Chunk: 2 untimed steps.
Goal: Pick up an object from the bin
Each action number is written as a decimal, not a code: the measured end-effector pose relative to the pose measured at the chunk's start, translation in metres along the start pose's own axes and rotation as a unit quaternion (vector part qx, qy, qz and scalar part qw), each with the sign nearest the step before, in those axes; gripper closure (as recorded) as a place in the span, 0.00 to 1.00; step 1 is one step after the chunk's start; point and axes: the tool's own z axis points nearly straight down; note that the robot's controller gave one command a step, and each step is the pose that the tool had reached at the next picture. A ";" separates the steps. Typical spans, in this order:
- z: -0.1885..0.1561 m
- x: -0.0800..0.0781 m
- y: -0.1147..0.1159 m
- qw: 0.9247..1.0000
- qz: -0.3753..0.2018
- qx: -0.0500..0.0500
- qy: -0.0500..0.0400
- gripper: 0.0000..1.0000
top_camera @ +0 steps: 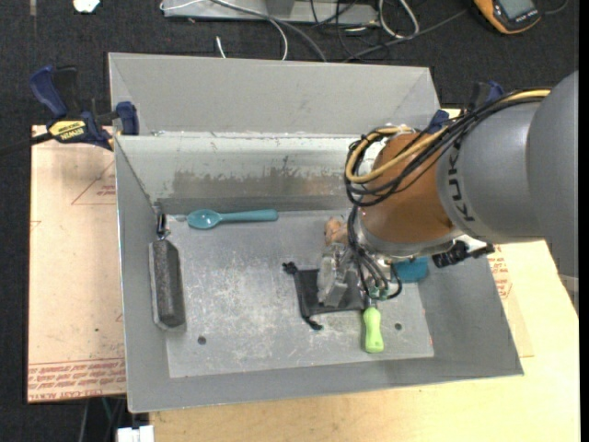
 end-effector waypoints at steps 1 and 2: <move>0.000 -0.004 -0.013 1.000 0.003 0.000 -0.001 0.00; 0.000 -0.004 -0.013 1.000 0.003 -0.001 -0.001 1.00</move>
Offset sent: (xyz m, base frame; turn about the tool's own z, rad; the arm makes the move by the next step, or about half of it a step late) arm 0.0000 0.0000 0.0000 0.0000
